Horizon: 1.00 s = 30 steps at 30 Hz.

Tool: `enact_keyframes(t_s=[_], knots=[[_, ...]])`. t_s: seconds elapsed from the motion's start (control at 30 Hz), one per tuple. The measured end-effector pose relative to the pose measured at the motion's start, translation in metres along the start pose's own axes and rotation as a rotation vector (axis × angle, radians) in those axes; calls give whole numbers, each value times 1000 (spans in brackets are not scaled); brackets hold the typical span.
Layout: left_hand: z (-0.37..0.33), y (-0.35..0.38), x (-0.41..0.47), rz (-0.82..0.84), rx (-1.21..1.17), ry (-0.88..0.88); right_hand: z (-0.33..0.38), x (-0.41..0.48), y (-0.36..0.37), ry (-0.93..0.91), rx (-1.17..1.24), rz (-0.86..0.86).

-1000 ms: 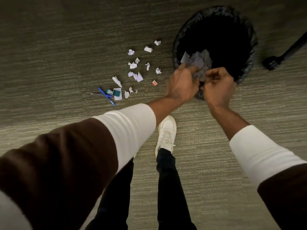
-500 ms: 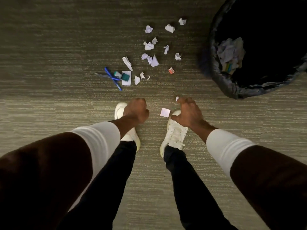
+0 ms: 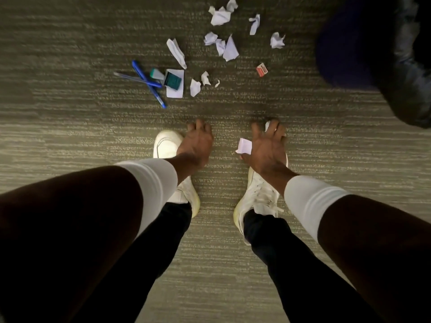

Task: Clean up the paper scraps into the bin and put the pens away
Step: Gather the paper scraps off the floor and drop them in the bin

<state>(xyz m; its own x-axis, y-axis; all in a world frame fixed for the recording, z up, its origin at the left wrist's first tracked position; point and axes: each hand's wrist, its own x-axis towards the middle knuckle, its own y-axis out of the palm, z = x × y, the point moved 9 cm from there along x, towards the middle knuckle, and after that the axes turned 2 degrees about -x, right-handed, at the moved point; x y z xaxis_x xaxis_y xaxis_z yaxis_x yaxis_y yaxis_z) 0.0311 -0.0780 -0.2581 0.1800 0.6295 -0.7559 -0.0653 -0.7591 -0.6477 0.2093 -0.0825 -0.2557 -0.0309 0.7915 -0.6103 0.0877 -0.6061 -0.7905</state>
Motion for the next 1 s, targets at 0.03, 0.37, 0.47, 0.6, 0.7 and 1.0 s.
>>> enact_keyframes(t_s=[0.03, 0.37, 0.47, 0.6, 0.7, 1.0], knots=[[3, 2, 3, -20, -31, -13, 3, 1, 0, -13, -3, -38], [11, -19, 1, -49, -316, -38, 19, 9, -4, -196, 267, 73], [2, -40, -8, -84, -418, -17, 15, 0, -28, -160, 439, 52], [-16, -85, -28, -140, -519, 7, 5, -27, -78, -88, 608, -42], [-30, -128, -49, -196, -597, 1, -13, -53, -123, -2, 697, -149], [-89, -265, -102, -397, -735, -35, -86, -111, -261, 109, 779, -459]])
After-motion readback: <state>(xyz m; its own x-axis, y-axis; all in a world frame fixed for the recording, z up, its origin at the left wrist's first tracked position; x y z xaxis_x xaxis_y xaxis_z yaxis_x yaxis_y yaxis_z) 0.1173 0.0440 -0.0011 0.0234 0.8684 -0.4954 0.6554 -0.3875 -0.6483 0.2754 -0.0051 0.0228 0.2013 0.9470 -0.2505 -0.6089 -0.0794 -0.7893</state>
